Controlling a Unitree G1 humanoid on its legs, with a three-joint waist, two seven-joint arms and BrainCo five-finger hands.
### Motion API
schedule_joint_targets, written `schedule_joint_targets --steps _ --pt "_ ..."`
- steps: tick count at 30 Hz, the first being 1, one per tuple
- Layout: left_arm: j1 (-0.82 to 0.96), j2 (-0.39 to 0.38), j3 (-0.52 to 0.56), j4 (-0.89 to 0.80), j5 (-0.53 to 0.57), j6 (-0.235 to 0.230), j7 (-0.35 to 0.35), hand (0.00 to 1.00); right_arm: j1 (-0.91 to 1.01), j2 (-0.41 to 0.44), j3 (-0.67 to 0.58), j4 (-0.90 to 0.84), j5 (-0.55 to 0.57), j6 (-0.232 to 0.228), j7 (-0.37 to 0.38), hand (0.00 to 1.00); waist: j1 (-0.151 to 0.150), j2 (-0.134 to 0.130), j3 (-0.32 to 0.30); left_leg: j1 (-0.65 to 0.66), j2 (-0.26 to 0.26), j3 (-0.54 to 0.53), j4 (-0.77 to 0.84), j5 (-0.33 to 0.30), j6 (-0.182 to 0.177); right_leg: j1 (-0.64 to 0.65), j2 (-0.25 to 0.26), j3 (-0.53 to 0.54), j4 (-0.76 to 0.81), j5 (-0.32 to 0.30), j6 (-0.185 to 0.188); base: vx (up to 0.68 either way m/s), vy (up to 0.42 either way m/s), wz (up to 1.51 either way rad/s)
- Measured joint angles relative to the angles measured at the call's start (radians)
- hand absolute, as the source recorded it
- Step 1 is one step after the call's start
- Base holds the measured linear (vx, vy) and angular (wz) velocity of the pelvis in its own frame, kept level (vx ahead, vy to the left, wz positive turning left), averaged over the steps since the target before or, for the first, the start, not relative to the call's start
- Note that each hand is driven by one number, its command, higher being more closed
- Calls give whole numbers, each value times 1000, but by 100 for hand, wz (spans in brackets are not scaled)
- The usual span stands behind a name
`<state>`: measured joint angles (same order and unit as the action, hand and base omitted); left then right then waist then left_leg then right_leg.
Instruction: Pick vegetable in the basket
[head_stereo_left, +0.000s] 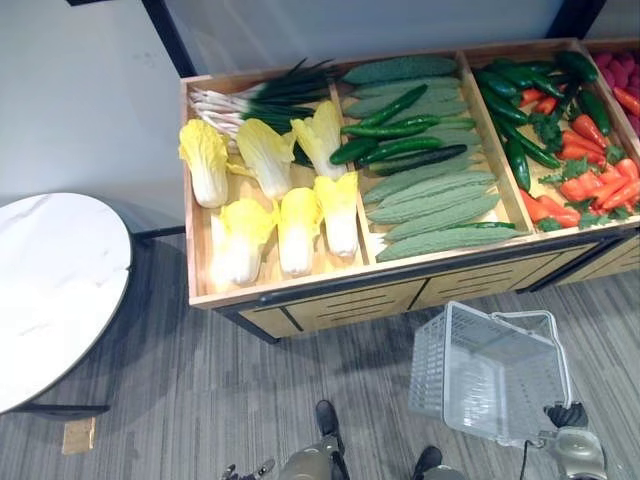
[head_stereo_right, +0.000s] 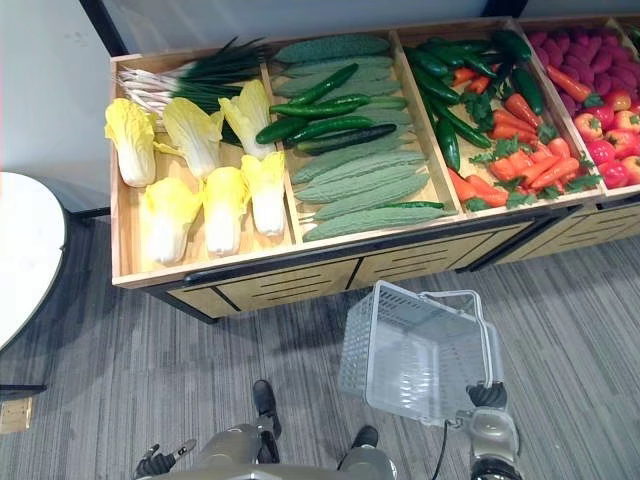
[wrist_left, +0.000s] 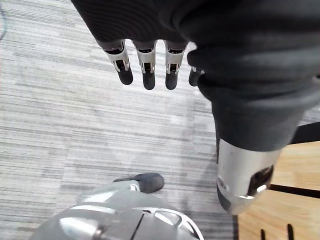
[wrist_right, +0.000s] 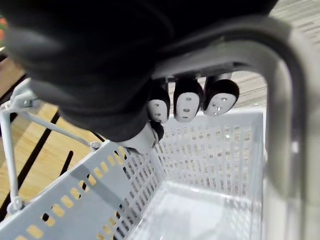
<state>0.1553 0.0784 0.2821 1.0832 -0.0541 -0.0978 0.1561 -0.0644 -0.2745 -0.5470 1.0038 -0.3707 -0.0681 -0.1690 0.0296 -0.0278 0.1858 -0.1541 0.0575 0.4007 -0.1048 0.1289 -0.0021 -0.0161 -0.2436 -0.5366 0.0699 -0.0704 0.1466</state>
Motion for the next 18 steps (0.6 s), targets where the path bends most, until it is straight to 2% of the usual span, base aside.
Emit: schedule_joint_targets --steps 2,3,4,5,6,7,9,11,12,14,15,16,17,18 --pt "-2 7 2 12 13 0 -4 0 29 5 -7 0 0 7 0 100 0 -14 6 20 -23 4 7 -31 16 5 -34 -8 47 -36 -7 38 48 14" --pt "-1 14 2 11 20 0 -4 0 41 6 -6 0 0 12 1 100 -1 -31 8 35 -45 5 7 -64 21 8 -61 -7 74 -51 -15 101 62 10" --pt "3 22 -3 7 20 0 -5 0 55 4 -5 1 -1 14 3 100 -5 -39 5 51 -49 0 4 -83 13 11 -80 -5 138 -64 -43 123 37 5" --pt "3 22 -3 6 20 -1 -4 0 54 -1 -1 9 -4 16 6 100 -7 -33 8 57 -42 -3 1 -68 14 -16 -95 0 219 -56 -45 104 46 -9" --pt "4 33 -3 0 20 -1 -4 0 37 10 13 37 -2 21 10 100 -6 -33 10 74 -29 -2 2 -72 16 -89 -115 50 369 -15 -103 146 80 -13" --pt "1 47 -4 -21 18 -2 -5 0 29 36 12 39 2 20 10 100 -6 -16 16 98 -3 -9 7 -77 22 -142 -107 120 466 43 -102 144 108 -8" --pt "-4 59 -4 -49 17 -4 -5 0 27 44 11 40 24 18 10 100 -8 -26 23 105 7 -23 7 -78 24 -157 -87 162 435 18 -75 183 67 20" --pt "-12 76 -2 -66 16 -11 -5 0 18 33 2 48 28 15 5 100 -12 -44 24 107 7 -36 7 -73 29 -154 -56 188 317 12 -63 202 14 34" --pt "-17 86 1 -67 16 -12 -5 0 10 24 -4 67 33 8 5 100 -12 -53 21 106 5 -51 8 -73 28 -140 -22 224 192 30 -36 150 -20 29" --pt "-17 86 7 -67 16 -17 -5 0 11 25 -41 97 35 9 5 100 -14 -65 16 109 -4 -72 8 -74 26 -119 -3 247 83 64 2 169 -72 45" --pt "-17 81 34 -66 16 -23 -5 0 17 30 -71 123 39 13 5 100 -13 -75 10 111 -17 -88 8 -80 15 -109 2 247 28 112 5 227 -169 46" --pt "-14 77 64 -57 15 -23 -3 0 19 36 -101 143 56 13 5 100 -10 -86 3 119 -28 -97 8 -87 -3 -98 4 234 5 125 2 193 -187 22" --pt "-12 66 78 -49 14 -23 -3 0 14 37 -117 147 63 13 5 100 -2 -76 2 123 -22 -94 8 -89 -10 -91 10 245 -11 124 3 165 -194 -13" --pt "-4 40 100 -42 -9 -23 -3 0 7 37 -139 147 71 12 5 100 0 -50 2 123 -8 -85 7 -93 -22 -84 30 247 -33 123 2 108 -153 -29"
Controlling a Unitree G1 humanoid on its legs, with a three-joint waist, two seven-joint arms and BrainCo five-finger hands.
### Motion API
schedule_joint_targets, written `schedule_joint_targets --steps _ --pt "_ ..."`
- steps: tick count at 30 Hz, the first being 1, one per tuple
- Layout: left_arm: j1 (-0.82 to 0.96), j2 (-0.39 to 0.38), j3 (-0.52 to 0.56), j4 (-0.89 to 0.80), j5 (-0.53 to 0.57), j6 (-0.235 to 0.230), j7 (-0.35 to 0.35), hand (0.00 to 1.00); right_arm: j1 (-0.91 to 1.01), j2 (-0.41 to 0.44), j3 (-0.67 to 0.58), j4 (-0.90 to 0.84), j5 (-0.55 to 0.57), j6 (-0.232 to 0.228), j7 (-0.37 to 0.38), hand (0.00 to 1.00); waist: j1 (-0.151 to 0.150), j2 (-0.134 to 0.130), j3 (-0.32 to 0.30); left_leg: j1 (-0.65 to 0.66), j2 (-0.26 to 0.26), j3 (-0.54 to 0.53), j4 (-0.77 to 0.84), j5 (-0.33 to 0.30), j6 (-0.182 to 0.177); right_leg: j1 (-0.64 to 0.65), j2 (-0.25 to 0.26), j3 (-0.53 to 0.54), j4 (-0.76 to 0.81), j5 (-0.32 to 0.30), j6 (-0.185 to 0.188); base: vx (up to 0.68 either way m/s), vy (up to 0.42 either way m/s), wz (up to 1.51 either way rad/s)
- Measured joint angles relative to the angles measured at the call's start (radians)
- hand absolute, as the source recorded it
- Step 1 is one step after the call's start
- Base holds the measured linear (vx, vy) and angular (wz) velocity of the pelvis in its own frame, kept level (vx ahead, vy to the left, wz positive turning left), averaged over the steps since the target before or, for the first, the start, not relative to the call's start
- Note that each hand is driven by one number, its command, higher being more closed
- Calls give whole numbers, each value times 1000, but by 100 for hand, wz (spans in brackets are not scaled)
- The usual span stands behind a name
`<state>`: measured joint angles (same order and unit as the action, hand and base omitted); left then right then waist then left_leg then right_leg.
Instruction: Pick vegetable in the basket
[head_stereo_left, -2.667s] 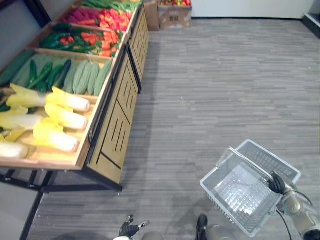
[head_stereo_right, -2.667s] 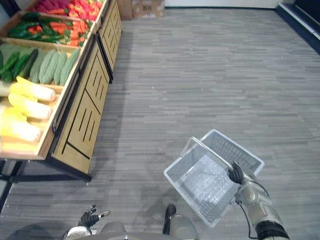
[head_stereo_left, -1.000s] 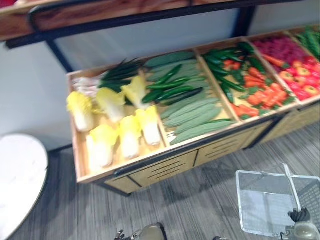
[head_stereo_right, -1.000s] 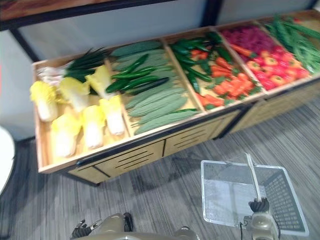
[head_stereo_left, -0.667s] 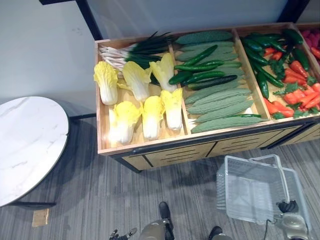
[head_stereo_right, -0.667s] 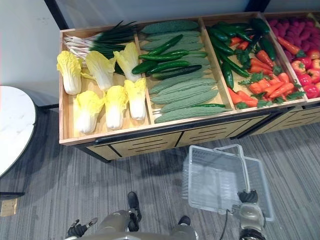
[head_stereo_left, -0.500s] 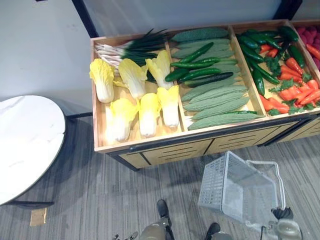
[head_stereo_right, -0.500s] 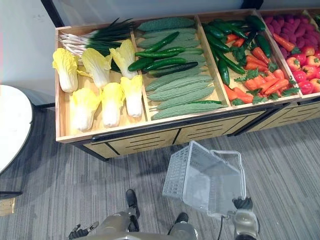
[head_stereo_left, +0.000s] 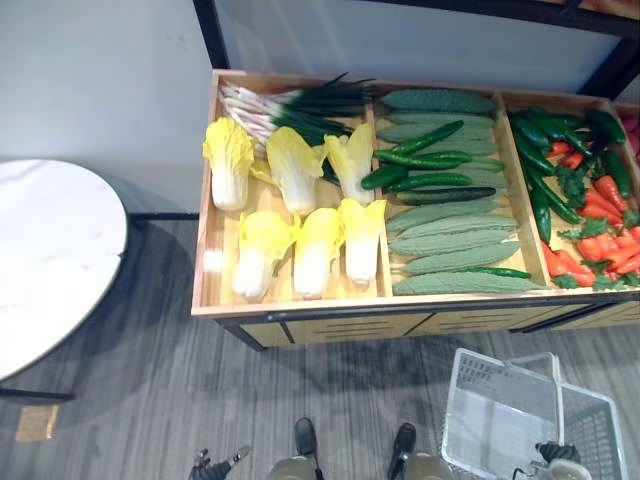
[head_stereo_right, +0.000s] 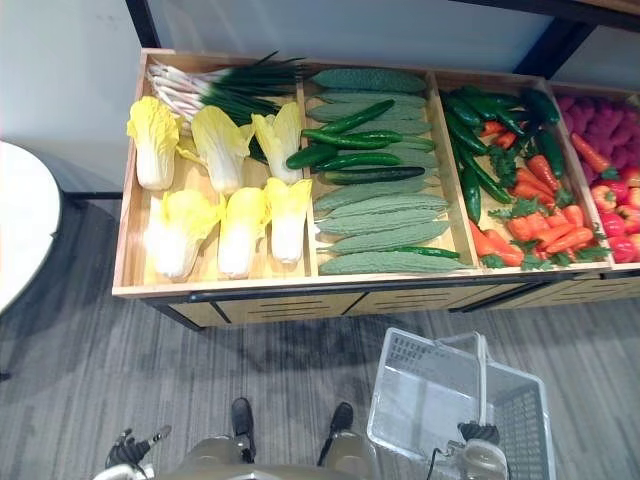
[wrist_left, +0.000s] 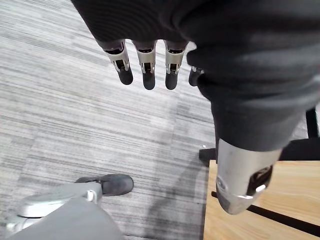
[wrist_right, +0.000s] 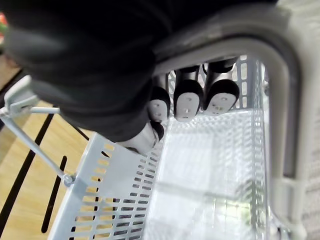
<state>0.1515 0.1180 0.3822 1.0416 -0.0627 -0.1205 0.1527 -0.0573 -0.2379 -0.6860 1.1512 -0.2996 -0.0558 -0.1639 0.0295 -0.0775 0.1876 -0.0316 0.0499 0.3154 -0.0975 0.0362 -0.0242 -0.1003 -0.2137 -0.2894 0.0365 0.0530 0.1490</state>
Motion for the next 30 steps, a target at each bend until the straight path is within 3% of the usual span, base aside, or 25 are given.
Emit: schedule_joint_targets --steps 3,6,9,11,14,15,19,22,30 --pt "2 -40 29 35 -12 1 0 0 4 -1 -25 0 6 2 0 100 -5 28 -1 0 31 6 0 -2 -24 1 36 10 -22 -7 -12 94 -196 -27" --pt "-7 -55 29 32 -12 -1 0 0 13 0 -24 1 6 1 0 100 -29 43 -11 9 53 5 0 -3 -39 9 62 11 -22 -12 -19 59 -118 -6" --pt "-15 -59 31 8 -13 -2 17 0 33 9 -23 2 26 1 0 100 -30 32 -16 17 52 4 0 -3 -39 19 59 11 -27 -14 -24 5 -26 0" --pt "-15 -69 76 -70 -23 -1 63 0 48 31 -22 2 26 0 -2 100 -28 24 -21 14 43 4 0 -3 -39 20 55 11 -36 -15 -24 -24 2 2" --pt "4 -98 147 -399 -48 -29 207 0 75 79 -11 -7 26 -17 -9 100 -25 23 -25 10 32 -3 -1 -2 -37 20 45 6 -36 -15 -25 -57 10 9" --pt "3 -98 148 -517 -28 -55 270 0 91 93 -10 -17 27 -24 -22 100 -25 28 -34 1 28 -12 -1 -1 -36 17 42 -3 -36 -15 -25 -51 13 18" --pt "0 -106 131 -820 86 -101 400 0 129 95 -11 -38 43 -25 -42 100 -27 41 -65 1 18 -22 -1 6 -25 22 35 -9 -38 -15 -25 -7 7 9" --pt "-16 -114 101 -935 157 -110 437 0 132 95 -10 -38 42 -25 -45 100 -35 44 -84 4 16 -19 -1 6 -25 24 37 -5 -44 -12 -24 10 -7 -3" --pt "-98 -112 84 -1111 202 -109 510 0 133 66 54 -39 30 -29 -44 100 -54 43 -91 17 30 36 -1 -1 -30 19 55 50 -73 9 -24 -6 -30 -19"
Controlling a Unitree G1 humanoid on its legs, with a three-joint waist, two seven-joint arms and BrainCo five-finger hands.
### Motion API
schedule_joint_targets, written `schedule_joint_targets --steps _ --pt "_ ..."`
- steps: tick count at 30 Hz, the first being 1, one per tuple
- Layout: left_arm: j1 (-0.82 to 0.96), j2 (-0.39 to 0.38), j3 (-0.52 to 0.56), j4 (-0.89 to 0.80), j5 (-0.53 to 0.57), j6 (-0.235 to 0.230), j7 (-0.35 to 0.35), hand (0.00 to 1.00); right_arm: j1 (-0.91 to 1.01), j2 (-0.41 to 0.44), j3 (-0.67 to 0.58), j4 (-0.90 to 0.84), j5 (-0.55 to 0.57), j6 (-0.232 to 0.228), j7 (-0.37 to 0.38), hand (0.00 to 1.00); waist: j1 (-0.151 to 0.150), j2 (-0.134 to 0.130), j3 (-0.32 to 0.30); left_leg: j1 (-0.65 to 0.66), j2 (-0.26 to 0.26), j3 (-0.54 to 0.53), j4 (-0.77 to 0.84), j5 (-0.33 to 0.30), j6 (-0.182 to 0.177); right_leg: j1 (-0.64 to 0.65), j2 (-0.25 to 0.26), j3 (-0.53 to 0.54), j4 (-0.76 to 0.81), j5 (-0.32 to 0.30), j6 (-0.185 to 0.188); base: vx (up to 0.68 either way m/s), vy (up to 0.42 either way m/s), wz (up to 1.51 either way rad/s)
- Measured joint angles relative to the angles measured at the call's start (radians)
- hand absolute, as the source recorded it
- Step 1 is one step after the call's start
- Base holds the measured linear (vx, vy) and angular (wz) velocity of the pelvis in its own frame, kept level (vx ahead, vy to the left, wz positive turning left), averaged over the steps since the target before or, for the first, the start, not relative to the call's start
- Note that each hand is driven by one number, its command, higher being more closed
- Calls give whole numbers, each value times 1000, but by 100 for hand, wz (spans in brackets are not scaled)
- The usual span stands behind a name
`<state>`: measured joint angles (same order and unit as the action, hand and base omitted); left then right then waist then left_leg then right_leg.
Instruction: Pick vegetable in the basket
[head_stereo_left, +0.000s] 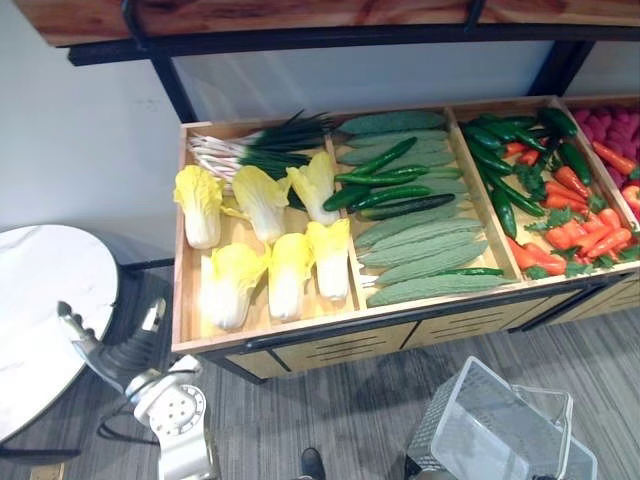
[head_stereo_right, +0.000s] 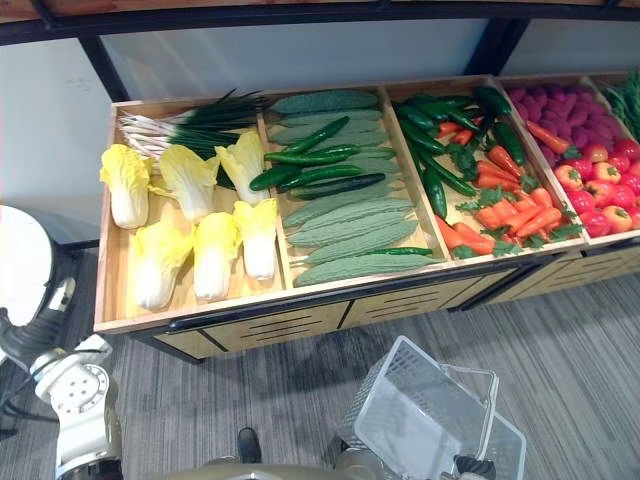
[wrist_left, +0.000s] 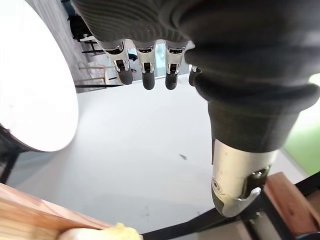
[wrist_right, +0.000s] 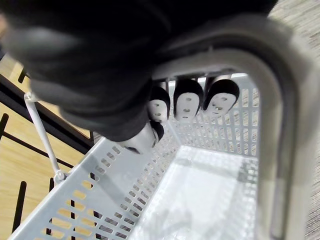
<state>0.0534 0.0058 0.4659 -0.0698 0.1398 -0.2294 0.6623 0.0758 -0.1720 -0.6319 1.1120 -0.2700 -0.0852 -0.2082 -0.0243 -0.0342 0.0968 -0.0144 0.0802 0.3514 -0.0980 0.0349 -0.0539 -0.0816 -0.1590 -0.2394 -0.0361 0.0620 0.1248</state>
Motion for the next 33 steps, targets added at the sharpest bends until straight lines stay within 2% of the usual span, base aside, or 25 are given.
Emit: schedule_joint_targets --steps 5,8,12,14,19,33 --pt "-66 35 -36 37 0 24 -4 0 -5 -16 40 -12 -11 -5 0 100 -8 1 0 -1 2 30 0 -1 0 -20 10 26 -1 9 -9 -14 -35 -22" --pt "-98 82 -37 126 0 42 -18 0 -10 -16 72 -40 -27 -5 0 100 -28 2 0 -1 6 32 0 -1 0 -20 15 27 -4 10 -11 -16 -43 -5" --pt "-141 122 -38 290 0 84 -41 0 -18 -32 102 -49 -44 -7 1 100 -30 4 0 1 9 49 0 -2 -2 -21 19 36 -18 19 -16 -16 -38 -11" --pt "-141 126 -38 328 0 89 -41 0 -17 -38 116 -49 -46 -7 2 100 -30 4 0 1 10 51 0 -4 -4 -23 22 43 -18 19 -16 -3 -39 -5" --pt "-148 162 -37 426 1 149 -74 0 -32 -46 150 -63 -47 -7 4 100 -30 5 1 1 14 73 0 -7 -10 -37 27 62 -18 21 -18 -3 -39 -13" --pt "-209 187 -79 562 79 194 -103 0 -64 -47 177 -78 -47 -7 8 100 -28 8 47 -16 12 73 1 -8 -10 -58 27 66 -14 21 -18 -7 -33 0"
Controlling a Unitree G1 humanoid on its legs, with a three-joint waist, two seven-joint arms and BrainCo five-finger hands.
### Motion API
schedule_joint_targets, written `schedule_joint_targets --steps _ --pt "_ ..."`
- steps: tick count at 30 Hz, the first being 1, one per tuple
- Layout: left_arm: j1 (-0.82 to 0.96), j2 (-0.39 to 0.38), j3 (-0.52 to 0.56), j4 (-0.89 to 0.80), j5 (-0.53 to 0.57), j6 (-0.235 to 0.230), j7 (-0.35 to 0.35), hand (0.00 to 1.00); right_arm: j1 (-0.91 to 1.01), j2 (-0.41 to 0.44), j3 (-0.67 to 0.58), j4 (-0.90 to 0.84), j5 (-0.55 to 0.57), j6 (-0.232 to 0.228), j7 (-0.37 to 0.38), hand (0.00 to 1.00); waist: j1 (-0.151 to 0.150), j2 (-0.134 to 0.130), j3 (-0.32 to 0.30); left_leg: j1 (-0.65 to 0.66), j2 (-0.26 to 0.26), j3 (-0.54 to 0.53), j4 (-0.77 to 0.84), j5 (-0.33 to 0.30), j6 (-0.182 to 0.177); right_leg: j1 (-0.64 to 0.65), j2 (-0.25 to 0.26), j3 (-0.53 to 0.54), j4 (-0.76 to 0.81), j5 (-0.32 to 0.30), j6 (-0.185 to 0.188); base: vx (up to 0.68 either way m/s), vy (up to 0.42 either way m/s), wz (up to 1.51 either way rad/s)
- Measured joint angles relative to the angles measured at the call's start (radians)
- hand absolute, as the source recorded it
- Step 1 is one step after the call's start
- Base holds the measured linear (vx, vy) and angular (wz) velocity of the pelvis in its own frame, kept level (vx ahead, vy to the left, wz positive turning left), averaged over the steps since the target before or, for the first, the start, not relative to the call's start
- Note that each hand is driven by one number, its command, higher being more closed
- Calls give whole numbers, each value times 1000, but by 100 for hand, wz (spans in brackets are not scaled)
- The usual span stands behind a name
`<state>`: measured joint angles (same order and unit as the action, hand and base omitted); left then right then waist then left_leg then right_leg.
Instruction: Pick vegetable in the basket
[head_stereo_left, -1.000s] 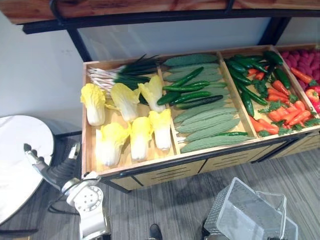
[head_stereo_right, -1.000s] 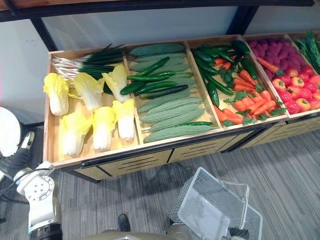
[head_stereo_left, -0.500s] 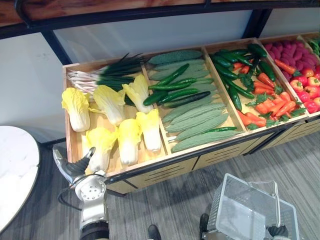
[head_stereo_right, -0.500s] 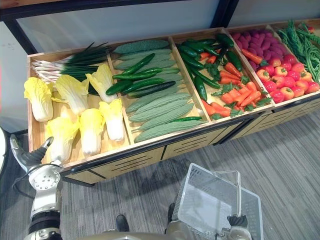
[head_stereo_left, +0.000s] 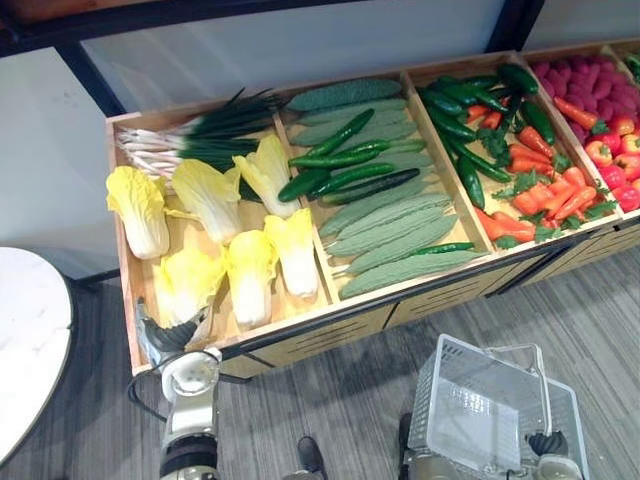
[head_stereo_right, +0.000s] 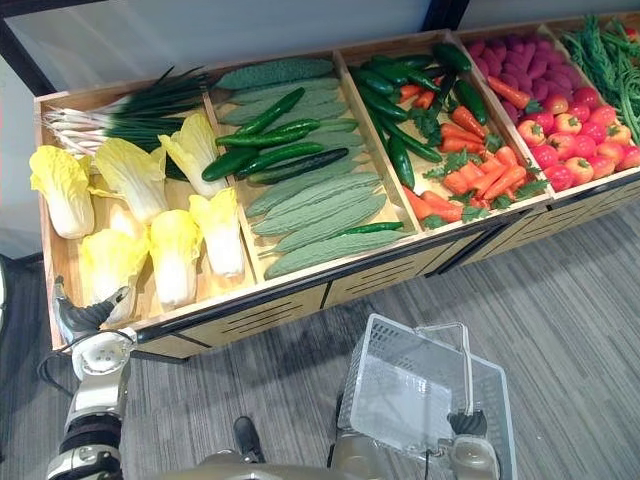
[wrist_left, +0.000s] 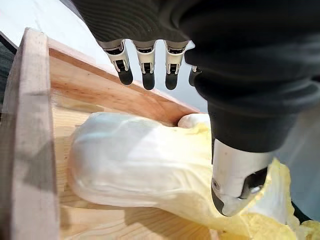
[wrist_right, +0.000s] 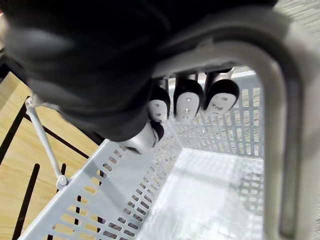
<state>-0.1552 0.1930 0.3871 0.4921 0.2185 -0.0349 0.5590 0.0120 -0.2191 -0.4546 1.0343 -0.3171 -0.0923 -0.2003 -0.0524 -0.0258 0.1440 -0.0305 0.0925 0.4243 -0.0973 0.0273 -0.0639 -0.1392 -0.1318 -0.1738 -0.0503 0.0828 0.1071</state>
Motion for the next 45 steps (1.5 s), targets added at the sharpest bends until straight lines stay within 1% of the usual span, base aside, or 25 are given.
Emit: schedule_joint_targets --steps 2,4,10,12,15,26,29,31,33,34,36,37,40,42,45 --pt "-9 3 -12 0 7 1 -8 0 -6 0 0 0 0 0 0 100 0 0 6 0 0 -2 0 0 0 1 0 -1 0 0 0 13 -32 1" --pt "-25 11 -34 0 41 1 -16 0 -20 0 2 0 0 0 0 100 0 0 24 -1 -1 -3 0 0 0 0 -1 -1 1 0 0 -3 -33 1" --pt "-55 11 -49 6 41 2 -16 0 -40 -4 12 -5 0 -1 -1 100 1 1 52 -13 -3 -6 0 1 1 -18 -4 -3 16 -1 -1 -11 -21 1" --pt "-58 11 -49 6 42 7 -16 0 -43 -10 12 -5 0 -1 -1 100 1 2 56 -29 -6 -8 0 4 6 -34 -7 -4 19 -1 -1 -7 -10 2" --pt "-65 11 -48 6 67 35 -16 0 -50 -21 12 -5 0 0 -1 100 1 1 74 -32 -8 -12 0 5 6 -35 -10 -6 20 -1 -1 0 -20 4" --pt "-104 17 -25 16 71 55 -12 0 -89 -25 12 -6 0 0 -1 100 4 0 109 -55 -7 -4 0 4 9 -68 -9 6 32 -2 -2 11 -10 -2" --pt "-123 40 -24 42 71 60 -15 0 -99 -25 12 -6 0 0 -1 100 5 -3 123 -57 -7 -2 8 -1 9 -70 -10 10 34 -2 -2 0 0 0" --pt "-149 71 -26 90 75 61 -26 0 -112 -32 12 -6 0 0 0 100 11 -5 143 -95 8 0 99 -44 10 -73 -14 16 37 -3 -3 -12 -24 -6" --pt "-172 99 -29 126 91 67 -46 0 -121 -44 12 -6 0 1 0 100 12 -1 145 -106 9 1 105 -46 10 -85 -13 19 41 -2 -3 -21 -34 -6" --pt "-182 107 -28 138 104 70 -54 100 -125 -48 12 -5 0 1 1 100 13 1 149 -107 10 1 106 -46 10 -86 -13 19 41 -2 -3 -21 -34 -2" --pt "-200 135 -29 177 144 81 -85 100 -131 -62 12 -1 0 6 2 100 19 3 151 -107 11 1 107 -46 10 -85 -11 19 41 -2 -3 -12 -33 0" --pt "-219 150 -33 190 165 90 -111 100 -134 -70 12 3 0 9 2 100 27 3 151 -107 11 1 107 -46 10 -86 -11 18 40 -2 -3 0 0 0" --pt "-252 186 -41 225 234 111 -148 100 -150 -74 13 3 0 16 6 100 29 2 152 -107 8 -1 107 -46 10 -83 -15 17 38 -1 -2 0 0 0" --pt "-255 202 -63 232 238 110 -155 100 -151 -74 24 3 0 16 8 100 29 2 152 -107 6 -1 107 -46 10 -82 -16 16 37 -1 -2 0 0 0" --pt "-266 205 -69 252 238 109 -156 100 -151 -73 32 4 0 16 11 100 31 2 152 -107 4 -4 107 -45 11 -79 -18 12 35 2 -3 0 -3 1"
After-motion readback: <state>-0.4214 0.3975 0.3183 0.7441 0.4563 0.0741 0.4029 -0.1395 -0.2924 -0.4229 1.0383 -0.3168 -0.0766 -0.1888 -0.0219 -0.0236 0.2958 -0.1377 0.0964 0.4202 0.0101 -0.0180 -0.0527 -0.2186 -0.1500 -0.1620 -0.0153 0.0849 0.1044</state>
